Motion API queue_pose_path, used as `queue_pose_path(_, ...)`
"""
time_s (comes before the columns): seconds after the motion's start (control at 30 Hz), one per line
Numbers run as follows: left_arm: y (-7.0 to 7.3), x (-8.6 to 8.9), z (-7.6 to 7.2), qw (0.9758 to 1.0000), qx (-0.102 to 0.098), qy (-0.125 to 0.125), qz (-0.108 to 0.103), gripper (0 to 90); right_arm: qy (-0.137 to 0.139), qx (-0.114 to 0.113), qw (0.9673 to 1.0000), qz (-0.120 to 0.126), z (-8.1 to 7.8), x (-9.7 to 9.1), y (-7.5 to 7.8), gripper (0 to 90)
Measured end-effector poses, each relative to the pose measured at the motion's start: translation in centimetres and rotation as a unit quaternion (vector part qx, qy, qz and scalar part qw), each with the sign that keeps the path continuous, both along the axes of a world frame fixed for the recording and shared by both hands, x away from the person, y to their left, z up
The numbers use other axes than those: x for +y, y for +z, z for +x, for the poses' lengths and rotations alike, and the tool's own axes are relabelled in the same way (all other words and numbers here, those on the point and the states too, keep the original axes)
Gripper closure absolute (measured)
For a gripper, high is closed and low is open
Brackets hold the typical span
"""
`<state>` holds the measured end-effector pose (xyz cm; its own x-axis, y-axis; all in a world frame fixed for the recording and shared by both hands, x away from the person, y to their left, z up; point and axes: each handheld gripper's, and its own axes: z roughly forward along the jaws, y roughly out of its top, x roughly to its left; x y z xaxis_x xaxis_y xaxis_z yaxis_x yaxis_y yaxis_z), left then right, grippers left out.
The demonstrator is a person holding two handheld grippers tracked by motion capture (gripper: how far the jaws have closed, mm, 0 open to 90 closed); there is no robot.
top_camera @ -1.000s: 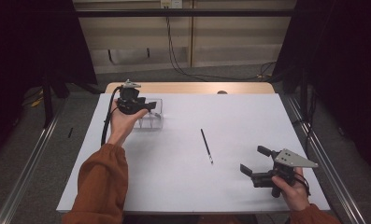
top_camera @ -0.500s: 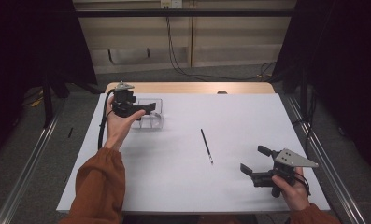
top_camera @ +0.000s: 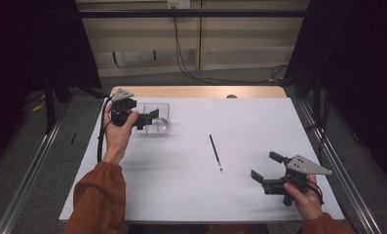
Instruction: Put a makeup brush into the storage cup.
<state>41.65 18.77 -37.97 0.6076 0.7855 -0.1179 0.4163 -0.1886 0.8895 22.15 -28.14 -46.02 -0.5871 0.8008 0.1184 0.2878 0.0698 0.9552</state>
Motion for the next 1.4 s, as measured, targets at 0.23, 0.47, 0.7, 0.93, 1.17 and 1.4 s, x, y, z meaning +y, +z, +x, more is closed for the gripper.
queue_pose_path(0.23,-0.2,1.0,-1.6,0.9999,-0.016,-0.001,-0.002,2.9,-0.001,-0.001,1.0,-0.002,0.0,-0.1,0.0,0.3)
queue_pose_path(0.47,-0.9,3.1,-3.1,0.9995,-0.027,0.018,-0.006,2.8,-0.007,-0.002,1.0,0.0,-0.1,-0.1,0.1,0.3)
queue_pose_path(0.7,-1.2,4.1,-4.7,0.9992,-0.035,0.019,-0.005,2.9,-0.018,-0.004,0.9998,0.004,-0.2,-0.3,0.2,0.3)
queue_pose_path(0.93,-1.5,4.5,-6.6,0.9992,-0.039,0.005,-0.008,3.3,-0.025,-0.006,0.9997,0.001,-0.4,-0.5,0.2,0.4)
queue_pose_path(1.17,-2.9,4.6,-8.6,0.9992,-0.037,-0.014,-0.008,4.1,-0.028,-0.004,0.9996,0.0,-0.5,-0.8,0.3,0.4)
queue_pose_path(1.4,-4.0,5.3,-10.3,0.9994,-0.032,-0.008,-0.013,4.4,-0.029,-0.003,0.9996,-0.001,-0.6,-0.9,0.3,0.4)
